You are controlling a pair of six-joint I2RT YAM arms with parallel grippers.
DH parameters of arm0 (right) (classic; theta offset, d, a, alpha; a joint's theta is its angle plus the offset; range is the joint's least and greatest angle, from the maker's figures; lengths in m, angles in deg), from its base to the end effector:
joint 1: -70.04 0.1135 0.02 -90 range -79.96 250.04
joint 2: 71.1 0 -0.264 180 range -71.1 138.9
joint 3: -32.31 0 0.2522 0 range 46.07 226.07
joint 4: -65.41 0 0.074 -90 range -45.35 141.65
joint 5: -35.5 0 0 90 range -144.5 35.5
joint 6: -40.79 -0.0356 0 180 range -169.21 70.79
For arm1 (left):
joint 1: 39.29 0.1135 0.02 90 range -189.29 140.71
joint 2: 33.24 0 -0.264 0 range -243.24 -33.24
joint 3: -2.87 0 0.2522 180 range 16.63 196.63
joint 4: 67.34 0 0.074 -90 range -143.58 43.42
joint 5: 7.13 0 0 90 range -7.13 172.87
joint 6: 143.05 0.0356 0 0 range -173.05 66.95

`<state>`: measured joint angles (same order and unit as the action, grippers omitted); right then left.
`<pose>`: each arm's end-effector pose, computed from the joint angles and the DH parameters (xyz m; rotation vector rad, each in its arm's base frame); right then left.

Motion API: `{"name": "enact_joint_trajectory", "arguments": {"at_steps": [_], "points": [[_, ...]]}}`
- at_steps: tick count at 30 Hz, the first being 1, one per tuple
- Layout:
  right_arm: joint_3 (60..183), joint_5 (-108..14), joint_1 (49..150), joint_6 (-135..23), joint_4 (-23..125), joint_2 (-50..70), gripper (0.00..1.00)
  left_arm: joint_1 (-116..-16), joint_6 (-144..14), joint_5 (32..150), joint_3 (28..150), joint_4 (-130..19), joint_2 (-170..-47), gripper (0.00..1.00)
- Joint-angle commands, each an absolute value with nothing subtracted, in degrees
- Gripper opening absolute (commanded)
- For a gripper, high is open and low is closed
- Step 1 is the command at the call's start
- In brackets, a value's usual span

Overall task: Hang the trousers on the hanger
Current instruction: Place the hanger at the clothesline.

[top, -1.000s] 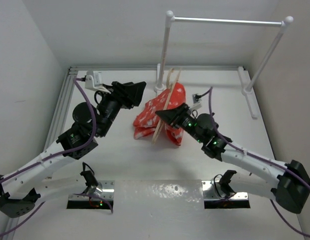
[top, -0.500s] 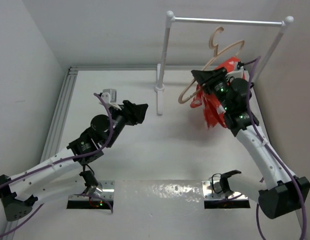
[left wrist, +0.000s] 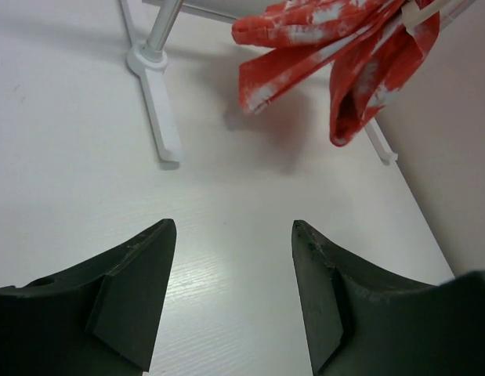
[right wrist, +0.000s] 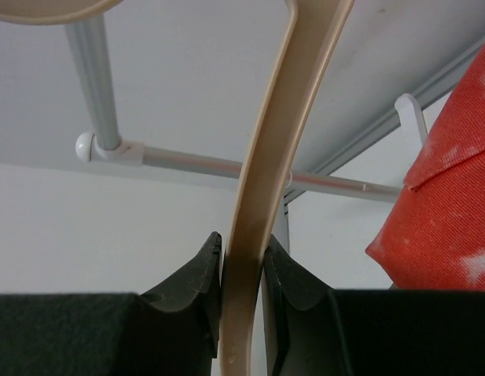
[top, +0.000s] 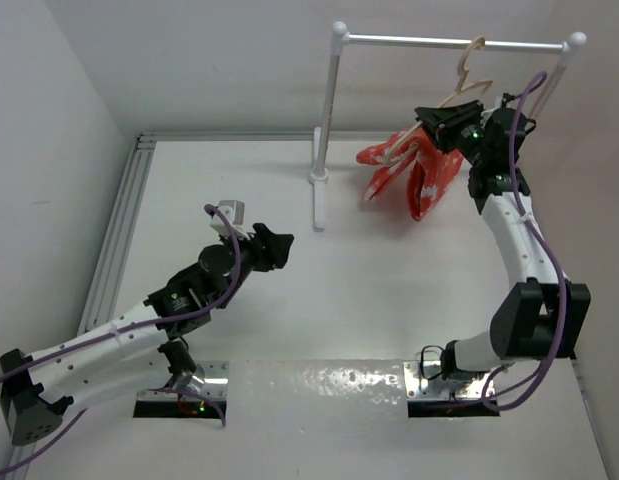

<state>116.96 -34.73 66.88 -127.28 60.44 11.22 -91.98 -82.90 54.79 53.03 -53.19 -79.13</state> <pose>0.3442 -0.0069 0.3804 0.9182 1.5181 1.2585 0.1295 -0.1422 0.3037 -0.0140 1.7649 -0.6333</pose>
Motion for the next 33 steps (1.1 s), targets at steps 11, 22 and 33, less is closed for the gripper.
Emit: {"name": "enact_joint_trajectory", "arguments": {"at_steps": [11,22,33], "points": [[130.43,-25.42,59.85,-128.92,70.54,14.76,0.0,-92.38,-83.46,55.62,51.87,-55.77,-81.05,0.57],[124.65,-23.48,56.51,-131.56,75.19,17.58,0.0,-92.38,-84.43,55.36,50.91,-55.6,-80.87,0.57],[118.41,-21.98,54.57,-131.13,76.69,16.88,0.07,-92.38,-84.78,55.01,50.38,-55.6,-81.14,0.56]]}}
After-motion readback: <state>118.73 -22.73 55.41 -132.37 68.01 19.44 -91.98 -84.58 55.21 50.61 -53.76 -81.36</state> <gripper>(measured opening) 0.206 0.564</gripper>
